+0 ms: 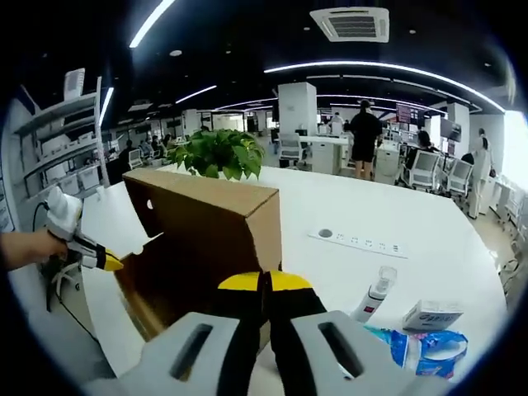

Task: Operate the shoe box by opening the lid, removing the specified soft item, and placing it in the target area until the item is outside and the box remains undamaged.

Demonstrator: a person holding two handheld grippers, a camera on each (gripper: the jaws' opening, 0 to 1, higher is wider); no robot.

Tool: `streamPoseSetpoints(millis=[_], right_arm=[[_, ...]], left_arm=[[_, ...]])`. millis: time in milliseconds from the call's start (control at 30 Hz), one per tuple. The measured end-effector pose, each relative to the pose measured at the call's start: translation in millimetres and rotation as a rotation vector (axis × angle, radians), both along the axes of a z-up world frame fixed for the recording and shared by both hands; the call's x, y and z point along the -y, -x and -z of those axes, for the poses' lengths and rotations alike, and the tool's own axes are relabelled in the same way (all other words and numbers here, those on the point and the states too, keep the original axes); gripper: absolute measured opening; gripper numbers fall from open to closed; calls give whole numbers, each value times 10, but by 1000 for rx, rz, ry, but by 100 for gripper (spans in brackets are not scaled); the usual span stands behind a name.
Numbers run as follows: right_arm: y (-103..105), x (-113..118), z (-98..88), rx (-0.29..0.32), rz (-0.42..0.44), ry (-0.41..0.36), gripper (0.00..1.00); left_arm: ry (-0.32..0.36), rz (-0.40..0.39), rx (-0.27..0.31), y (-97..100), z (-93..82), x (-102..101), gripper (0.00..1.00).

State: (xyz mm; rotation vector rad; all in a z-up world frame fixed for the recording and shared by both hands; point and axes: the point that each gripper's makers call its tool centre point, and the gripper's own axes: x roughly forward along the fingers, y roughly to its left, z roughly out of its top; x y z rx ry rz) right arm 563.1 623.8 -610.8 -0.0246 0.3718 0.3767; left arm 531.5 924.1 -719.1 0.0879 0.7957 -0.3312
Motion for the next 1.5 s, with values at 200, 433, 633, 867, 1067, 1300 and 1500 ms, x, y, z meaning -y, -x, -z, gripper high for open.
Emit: streamPoseSetpoints(millis=[200, 433, 633, 867, 1067, 1300, 1500], right_arm=[[104, -12, 57, 2, -1, 7, 0], [186, -29, 105, 3, -2, 4, 1], [255, -52, 156, 21, -16, 48, 1], [316, -61, 230, 12, -31, 61, 1], [374, -72, 301, 10, -49, 77, 2], [460, -96, 375, 0, -72, 91, 4], [547, -156, 457, 3, -116, 113, 9]], left_arm=[[-9, 15, 18, 11, -16, -7, 4], [-7, 4, 50, 26, -101, -54, 13], [5, 8, 120, -19, -261, -57, 16], [30, 38, 235, -94, -571, -5, 18], [31, 71, 278, -106, -714, 43, 22], [14, 114, 301, -94, -755, 87, 27], [-28, 170, 308, -29, -717, 119, 31]])
